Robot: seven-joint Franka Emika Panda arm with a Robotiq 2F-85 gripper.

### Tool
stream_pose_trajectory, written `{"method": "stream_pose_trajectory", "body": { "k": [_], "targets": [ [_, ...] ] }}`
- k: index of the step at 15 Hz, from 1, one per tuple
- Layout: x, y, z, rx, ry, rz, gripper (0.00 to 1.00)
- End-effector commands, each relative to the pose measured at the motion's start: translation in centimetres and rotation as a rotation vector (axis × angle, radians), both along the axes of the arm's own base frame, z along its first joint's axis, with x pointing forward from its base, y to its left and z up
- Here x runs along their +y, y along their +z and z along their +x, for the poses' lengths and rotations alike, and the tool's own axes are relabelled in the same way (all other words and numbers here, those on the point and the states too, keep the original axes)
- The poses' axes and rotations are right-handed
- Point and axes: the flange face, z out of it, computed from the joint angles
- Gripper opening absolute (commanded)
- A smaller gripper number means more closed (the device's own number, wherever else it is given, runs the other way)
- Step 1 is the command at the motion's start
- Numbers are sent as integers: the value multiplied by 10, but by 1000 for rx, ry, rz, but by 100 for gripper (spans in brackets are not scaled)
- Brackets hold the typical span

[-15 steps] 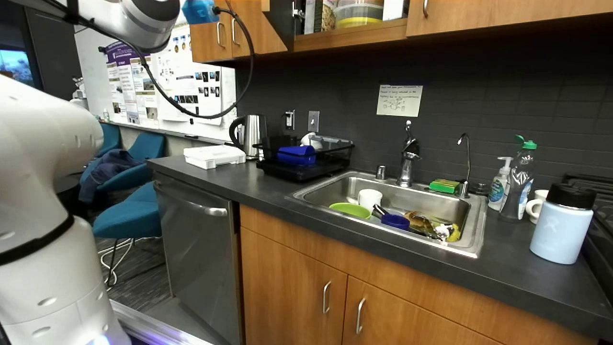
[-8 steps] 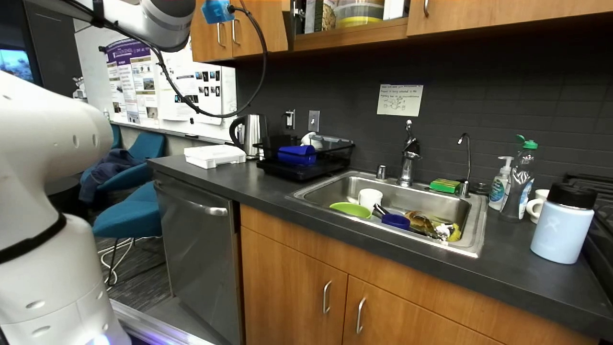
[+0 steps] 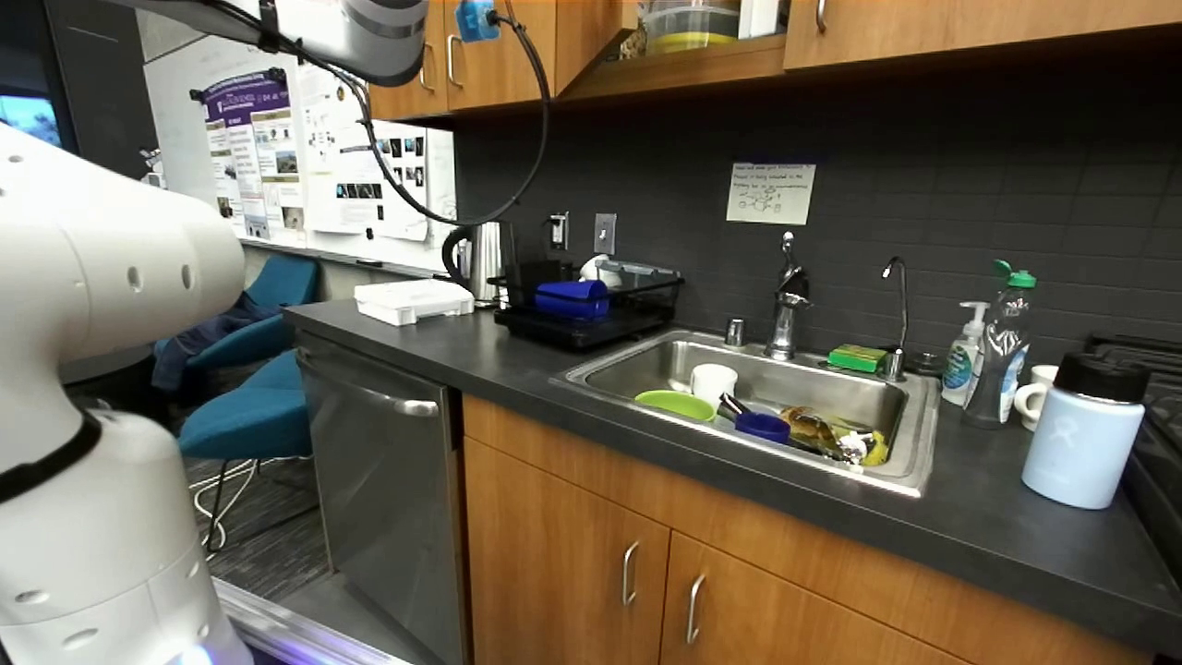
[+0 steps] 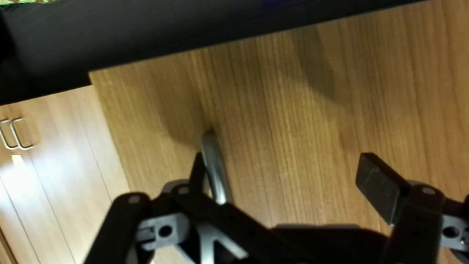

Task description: Close the open upper cabinet door.

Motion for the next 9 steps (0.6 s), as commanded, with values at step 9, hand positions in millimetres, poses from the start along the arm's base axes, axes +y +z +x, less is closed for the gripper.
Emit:
{"method": "stream_pose_trajectory", "body": {
  "k": [9],
  "targets": [
    [-40,20,49,72,-184,180,100]
  ]
}}
